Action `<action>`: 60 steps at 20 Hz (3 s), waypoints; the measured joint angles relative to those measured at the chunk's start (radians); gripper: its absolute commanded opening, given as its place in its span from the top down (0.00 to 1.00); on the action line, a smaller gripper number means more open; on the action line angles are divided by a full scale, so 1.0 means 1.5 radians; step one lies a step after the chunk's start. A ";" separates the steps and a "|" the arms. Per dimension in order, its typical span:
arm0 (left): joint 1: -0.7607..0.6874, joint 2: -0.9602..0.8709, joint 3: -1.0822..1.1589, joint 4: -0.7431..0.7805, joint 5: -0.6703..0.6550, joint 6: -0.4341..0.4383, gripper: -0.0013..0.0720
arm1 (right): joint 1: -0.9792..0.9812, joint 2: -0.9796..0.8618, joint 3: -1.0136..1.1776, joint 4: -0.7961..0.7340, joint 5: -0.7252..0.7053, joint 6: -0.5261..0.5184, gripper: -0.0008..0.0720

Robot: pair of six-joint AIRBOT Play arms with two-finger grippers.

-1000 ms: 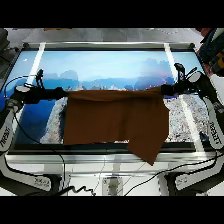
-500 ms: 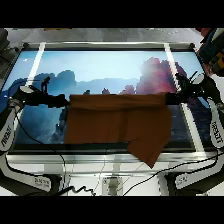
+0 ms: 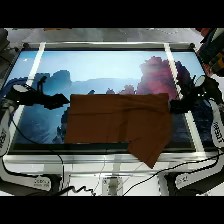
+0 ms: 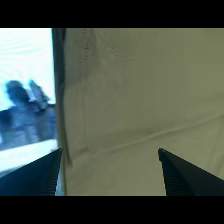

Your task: Fold the clothes and pants, and hang the long-sleeved shirts on hangers.

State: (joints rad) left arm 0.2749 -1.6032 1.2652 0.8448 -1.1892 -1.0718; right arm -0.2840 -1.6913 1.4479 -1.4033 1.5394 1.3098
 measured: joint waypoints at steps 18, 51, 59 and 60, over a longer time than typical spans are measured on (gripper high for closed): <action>0.156 0.149 -0.055 -0.003 -0.117 0.022 0.52 | -0.121 0.202 -0.528 0.148 -0.074 -0.109 0.57; 0.156 0.210 -0.481 0.054 -0.033 0.074 0.51 | -0.121 0.279 -0.582 0.307 -0.220 -0.207 0.97; 0.117 0.193 -0.469 0.048 -0.008 0.094 0.96 | -0.121 0.287 -0.576 0.322 -0.218 -0.208 0.97; 0.116 0.193 -0.457 0.029 -0.011 0.104 0.96 | -0.121 0.294 -0.573 0.331 -0.217 -0.211 0.97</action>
State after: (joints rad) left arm 0.4492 -1.3132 0.5797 0.8883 -1.2053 -0.9165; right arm -0.4660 -1.2503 0.5880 -0.9070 1.2137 0.9928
